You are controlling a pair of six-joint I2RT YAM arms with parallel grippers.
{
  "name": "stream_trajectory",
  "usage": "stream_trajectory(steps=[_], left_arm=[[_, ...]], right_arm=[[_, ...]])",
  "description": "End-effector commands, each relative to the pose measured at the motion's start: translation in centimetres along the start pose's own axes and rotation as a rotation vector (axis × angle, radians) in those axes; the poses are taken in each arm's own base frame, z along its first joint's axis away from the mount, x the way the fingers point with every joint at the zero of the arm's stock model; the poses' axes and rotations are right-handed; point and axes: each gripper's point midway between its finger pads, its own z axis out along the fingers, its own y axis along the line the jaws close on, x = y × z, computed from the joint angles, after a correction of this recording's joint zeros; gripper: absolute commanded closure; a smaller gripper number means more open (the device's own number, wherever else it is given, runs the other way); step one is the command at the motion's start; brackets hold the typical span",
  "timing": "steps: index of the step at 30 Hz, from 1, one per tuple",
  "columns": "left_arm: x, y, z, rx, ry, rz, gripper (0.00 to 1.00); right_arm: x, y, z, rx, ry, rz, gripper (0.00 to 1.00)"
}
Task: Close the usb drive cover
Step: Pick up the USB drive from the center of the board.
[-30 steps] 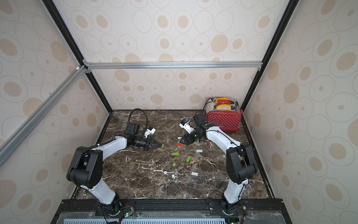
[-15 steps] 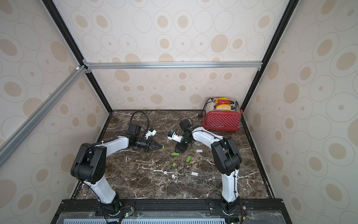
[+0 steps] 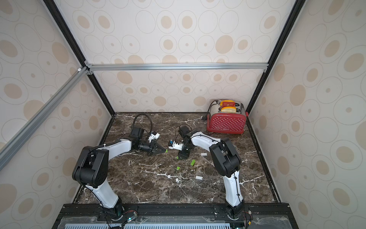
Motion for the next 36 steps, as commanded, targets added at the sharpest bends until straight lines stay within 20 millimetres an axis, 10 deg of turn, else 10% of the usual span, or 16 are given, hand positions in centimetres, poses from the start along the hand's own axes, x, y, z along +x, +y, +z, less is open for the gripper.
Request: stream_trajectory(steps=[1,23,36], left_arm=[[-0.5,-0.5,-0.2,0.017,0.003,0.023,0.98],[-0.6,-0.5,-0.2,0.016,0.001,0.022,0.98],[-0.6,-1.5,-0.4,0.064,0.008,0.021,0.98]], right_arm=[[1.0,0.8,1.1,-0.029,0.057,-0.023,0.51],[2.9,1.1,1.9,0.011,0.133,-0.072,0.81],[-0.6,1.9,-3.2,0.096,-0.124,-0.127,0.82]])
